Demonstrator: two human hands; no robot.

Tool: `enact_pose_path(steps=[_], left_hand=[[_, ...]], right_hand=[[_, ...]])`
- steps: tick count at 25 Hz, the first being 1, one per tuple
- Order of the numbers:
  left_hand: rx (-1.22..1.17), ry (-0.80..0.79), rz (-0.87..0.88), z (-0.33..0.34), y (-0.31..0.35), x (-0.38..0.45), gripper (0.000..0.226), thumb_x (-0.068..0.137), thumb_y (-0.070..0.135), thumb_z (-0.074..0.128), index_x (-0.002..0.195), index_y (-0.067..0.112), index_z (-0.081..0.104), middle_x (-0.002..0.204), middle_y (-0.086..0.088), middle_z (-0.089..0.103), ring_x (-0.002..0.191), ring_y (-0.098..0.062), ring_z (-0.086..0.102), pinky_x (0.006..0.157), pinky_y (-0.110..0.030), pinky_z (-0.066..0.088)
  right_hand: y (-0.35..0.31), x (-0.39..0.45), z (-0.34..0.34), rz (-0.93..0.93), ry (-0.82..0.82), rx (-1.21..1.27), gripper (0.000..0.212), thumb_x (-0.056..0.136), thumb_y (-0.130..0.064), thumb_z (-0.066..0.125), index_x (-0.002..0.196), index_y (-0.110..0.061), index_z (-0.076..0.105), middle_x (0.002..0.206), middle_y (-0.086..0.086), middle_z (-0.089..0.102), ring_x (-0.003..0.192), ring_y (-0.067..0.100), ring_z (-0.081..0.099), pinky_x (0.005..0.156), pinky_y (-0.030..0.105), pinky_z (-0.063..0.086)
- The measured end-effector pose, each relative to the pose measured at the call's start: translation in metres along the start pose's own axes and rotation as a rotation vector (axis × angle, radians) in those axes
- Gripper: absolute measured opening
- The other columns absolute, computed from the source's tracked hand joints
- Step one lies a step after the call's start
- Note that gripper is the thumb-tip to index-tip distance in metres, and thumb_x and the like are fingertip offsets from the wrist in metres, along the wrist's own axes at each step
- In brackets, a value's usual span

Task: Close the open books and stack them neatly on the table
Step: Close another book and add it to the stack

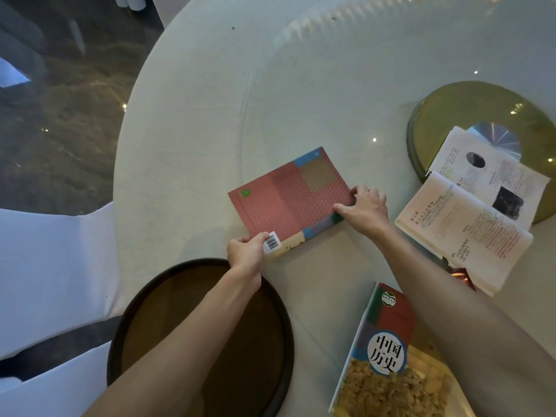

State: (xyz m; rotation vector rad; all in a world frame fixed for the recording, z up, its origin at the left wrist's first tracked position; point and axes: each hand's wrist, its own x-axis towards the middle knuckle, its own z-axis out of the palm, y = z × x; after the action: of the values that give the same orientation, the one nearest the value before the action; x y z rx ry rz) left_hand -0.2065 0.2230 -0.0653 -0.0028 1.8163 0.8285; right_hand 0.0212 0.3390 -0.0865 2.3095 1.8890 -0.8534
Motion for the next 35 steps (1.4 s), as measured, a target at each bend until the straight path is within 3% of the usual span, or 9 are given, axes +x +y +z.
enact_pose_path(steps=[5,9,12,16,20,23,27,31,35], left_hand=[[-0.074,-0.071,0.078,-0.004,0.007,-0.024,0.031,0.082,0.010,0.076,0.104,0.004,0.056,0.092,-0.013,0.067,0.073,-0.021,0.067,0.064,-0.034,0.057],[-0.195,-0.212,0.142,-0.003,0.024,-0.057,0.032,0.081,-0.001,0.073,0.098,0.008,0.047,0.082,-0.013,0.063,0.070,-0.023,0.067,0.062,-0.034,0.061],[-0.265,-0.309,0.178,0.000,0.034,-0.088,0.027,0.082,0.001,0.073,0.101,0.005,0.054,0.080,-0.017,0.067,0.060,-0.023,0.071,0.054,-0.028,0.058],[-0.189,-0.298,0.212,-0.003,0.039,-0.118,0.030,0.076,0.017,0.080,0.100,0.002,0.069,0.087,-0.010,0.071,0.067,-0.022,0.074,0.054,-0.029,0.059],[0.096,-0.187,0.384,-0.011,0.033,-0.129,0.088,0.067,0.042,0.085,0.141,0.011,0.048,0.136,-0.004,0.053,0.118,-0.022,0.057,0.094,-0.042,0.054],[0.193,-0.373,0.488,-0.010,0.029,-0.145,0.048,0.090,0.043,0.066,0.128,0.014,0.067,0.127,-0.005,0.067,0.122,-0.030,0.059,0.111,-0.047,0.040],[0.357,-0.599,0.488,0.003,0.017,-0.180,0.075,0.077,0.080,0.051,0.112,0.018,0.075,0.105,-0.004,0.078,0.102,-0.027,0.070,0.092,-0.042,0.049],[0.307,-0.609,0.566,0.022,-0.012,-0.189,0.030,0.089,0.032,0.073,0.113,0.014,0.073,0.086,0.002,0.080,0.081,-0.018,0.075,0.059,-0.022,0.055],[0.132,-0.676,0.380,0.036,-0.052,-0.192,0.028,0.090,0.023,0.073,0.115,0.011,0.071,0.092,-0.007,0.079,0.079,-0.021,0.075,0.064,-0.031,0.059]], right_hand=[[0.022,-0.042,0.004,-0.018,0.002,0.116,0.055,0.092,-0.032,0.057,0.145,-0.016,0.054,0.134,0.014,0.054,0.132,0.033,0.044,0.109,0.044,0.039],[0.032,-0.086,0.000,-0.312,0.055,0.062,0.054,0.090,-0.018,0.062,0.144,-0.022,0.059,0.148,0.003,0.057,0.140,0.030,0.046,0.115,0.047,0.035],[0.036,-0.108,-0.012,-0.369,0.231,0.101,0.024,0.098,-0.027,0.064,0.118,-0.020,0.075,0.118,0.003,0.075,0.110,0.031,0.066,0.103,0.048,0.043],[0.049,-0.143,-0.045,-0.352,0.286,0.347,0.024,0.098,-0.027,0.067,0.115,-0.014,0.076,0.109,0.003,0.076,0.099,0.022,0.066,0.092,0.043,0.053],[0.068,-0.167,-0.092,-0.355,0.291,0.385,0.018,0.097,-0.015,0.065,0.112,-0.013,0.076,0.104,-0.004,0.065,0.105,0.021,0.059,0.093,0.046,0.053],[0.080,-0.185,-0.126,-0.367,0.233,0.367,0.016,0.096,-0.027,0.066,0.106,-0.018,0.076,0.101,-0.004,0.071,0.099,0.020,0.065,0.084,0.048,0.059],[0.108,-0.203,-0.150,-0.257,0.188,0.392,0.020,0.091,-0.040,0.072,0.105,-0.025,0.074,0.106,-0.001,0.074,0.099,0.020,0.068,0.083,0.047,0.061],[0.143,-0.214,-0.153,-0.136,0.219,0.393,0.041,0.079,-0.042,0.084,0.111,-0.022,0.068,0.115,0.000,0.062,0.106,0.019,0.060,0.086,0.038,0.055],[0.182,-0.246,-0.117,0.129,0.420,0.758,0.077,0.080,-0.047,0.083,0.139,-0.011,0.050,0.130,0.003,0.052,0.109,0.013,0.059,0.089,0.031,0.053]])
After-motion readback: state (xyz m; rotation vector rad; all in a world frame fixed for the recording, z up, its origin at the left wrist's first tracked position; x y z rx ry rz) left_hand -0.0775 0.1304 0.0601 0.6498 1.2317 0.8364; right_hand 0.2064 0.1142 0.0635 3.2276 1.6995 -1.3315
